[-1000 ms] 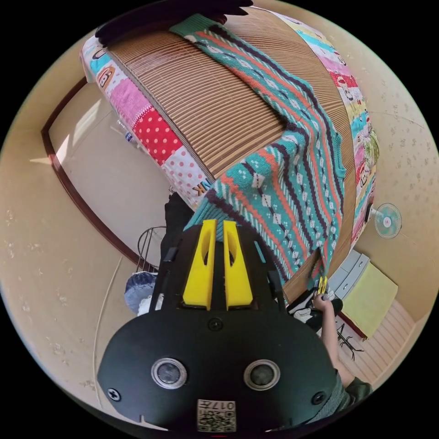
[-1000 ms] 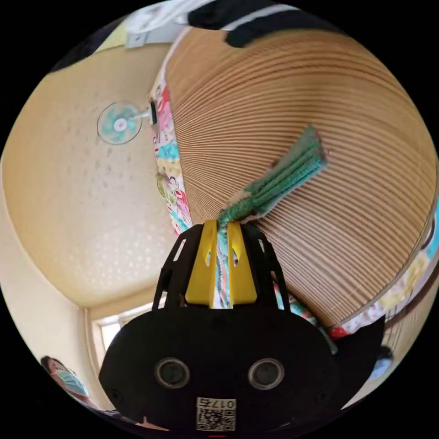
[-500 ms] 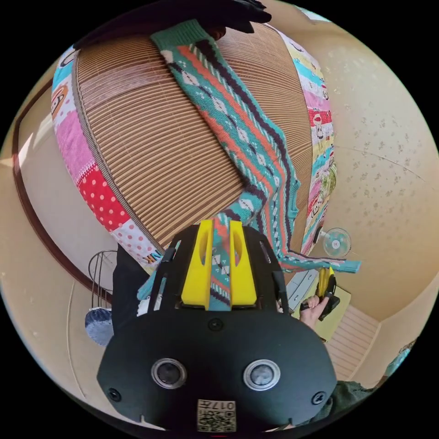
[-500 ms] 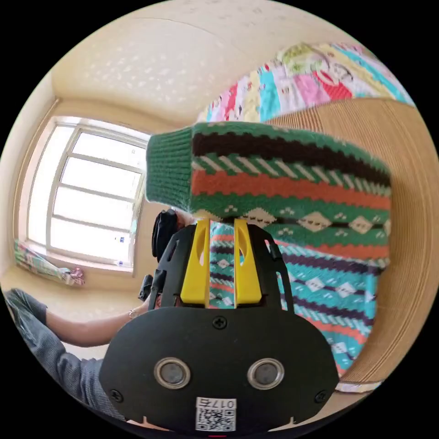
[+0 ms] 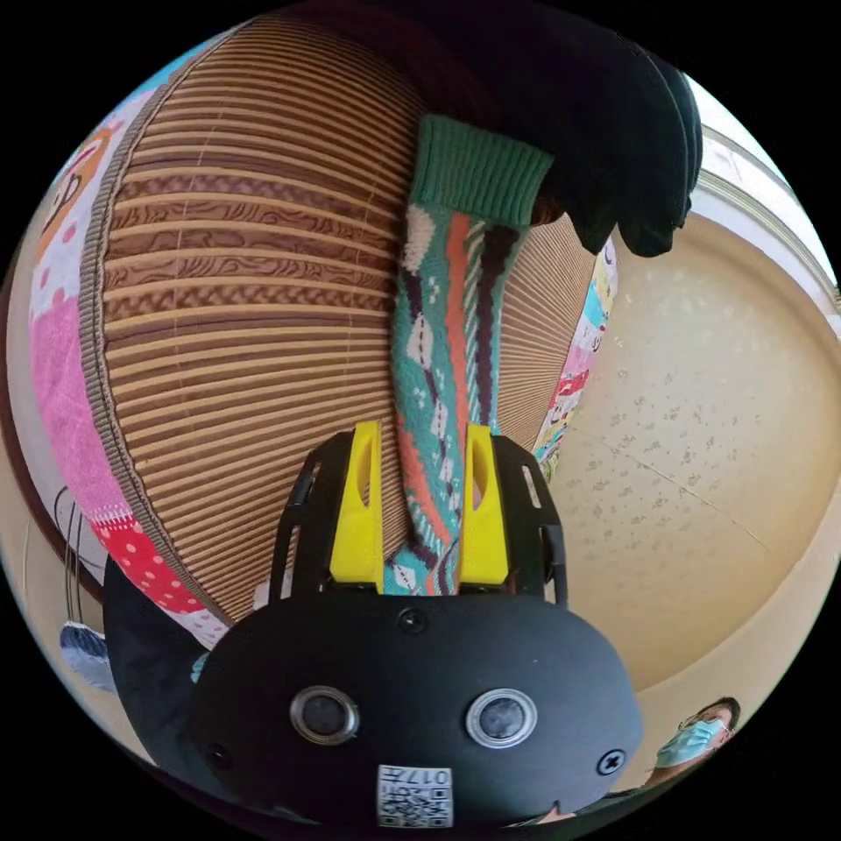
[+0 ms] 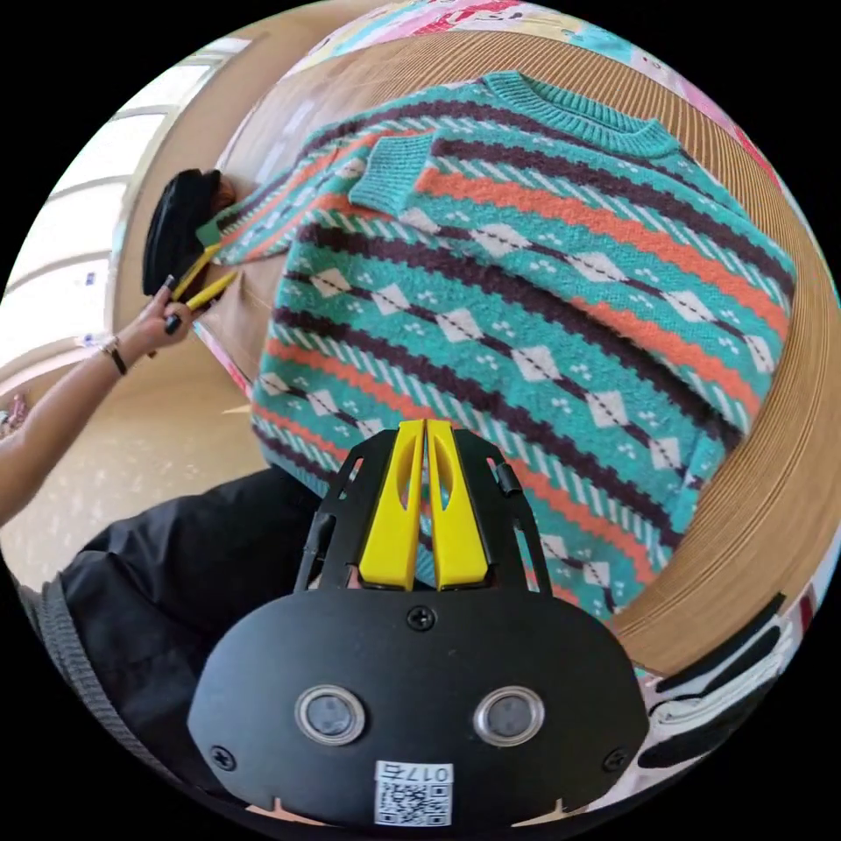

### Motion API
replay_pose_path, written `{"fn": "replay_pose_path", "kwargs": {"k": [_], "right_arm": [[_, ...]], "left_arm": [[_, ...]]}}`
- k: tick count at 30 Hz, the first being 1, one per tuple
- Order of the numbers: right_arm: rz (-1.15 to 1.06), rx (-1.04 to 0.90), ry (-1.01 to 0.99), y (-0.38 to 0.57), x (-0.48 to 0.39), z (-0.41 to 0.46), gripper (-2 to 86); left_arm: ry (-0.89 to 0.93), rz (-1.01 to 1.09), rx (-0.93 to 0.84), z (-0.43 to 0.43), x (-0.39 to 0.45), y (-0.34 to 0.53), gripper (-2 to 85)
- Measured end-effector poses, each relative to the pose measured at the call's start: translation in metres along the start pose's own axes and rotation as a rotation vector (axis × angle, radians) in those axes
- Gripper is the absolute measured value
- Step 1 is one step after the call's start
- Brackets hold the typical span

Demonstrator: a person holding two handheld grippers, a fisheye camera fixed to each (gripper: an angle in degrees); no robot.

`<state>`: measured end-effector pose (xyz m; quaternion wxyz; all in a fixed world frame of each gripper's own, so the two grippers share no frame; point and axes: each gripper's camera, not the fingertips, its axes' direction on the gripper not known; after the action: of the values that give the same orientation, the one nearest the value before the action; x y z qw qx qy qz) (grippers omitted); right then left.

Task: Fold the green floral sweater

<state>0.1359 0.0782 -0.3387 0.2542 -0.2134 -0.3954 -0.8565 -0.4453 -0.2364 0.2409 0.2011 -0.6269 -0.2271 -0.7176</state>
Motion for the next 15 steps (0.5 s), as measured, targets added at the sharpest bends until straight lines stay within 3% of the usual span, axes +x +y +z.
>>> {"fn": "replay_pose_path", "kwargs": {"k": [4, 6, 10, 13, 15], "right_arm": [[-0.045, -0.128, 0.212, 0.005, -0.012, 0.043, 0.5], [-0.02, -0.229, 0.203, 0.004, -0.011, 0.073, 0.5], [0.187, -0.155, 0.124, 0.003, 0.0, 0.076, 0.5], [0.255, -0.121, 0.019, 0.01, 0.013, 0.072, 0.4], [0.285, -0.111, -0.04, 0.014, 0.021, 0.069, 0.4]], "left_arm": [[-0.02, 0.034, -0.053, 0.009, 0.0, -0.02, 12.1], [-0.068, 0.038, -0.084, 0.017, 0.002, -0.024, 9.2], [-0.066, -0.003, -0.082, 0.023, 0.002, -0.015, 5.0], [0.018, 0.149, -0.105, 0.023, 0.044, 0.009, 4.1], [-0.049, 0.419, -0.113, 0.023, 0.112, 0.059, 3.8]]}}
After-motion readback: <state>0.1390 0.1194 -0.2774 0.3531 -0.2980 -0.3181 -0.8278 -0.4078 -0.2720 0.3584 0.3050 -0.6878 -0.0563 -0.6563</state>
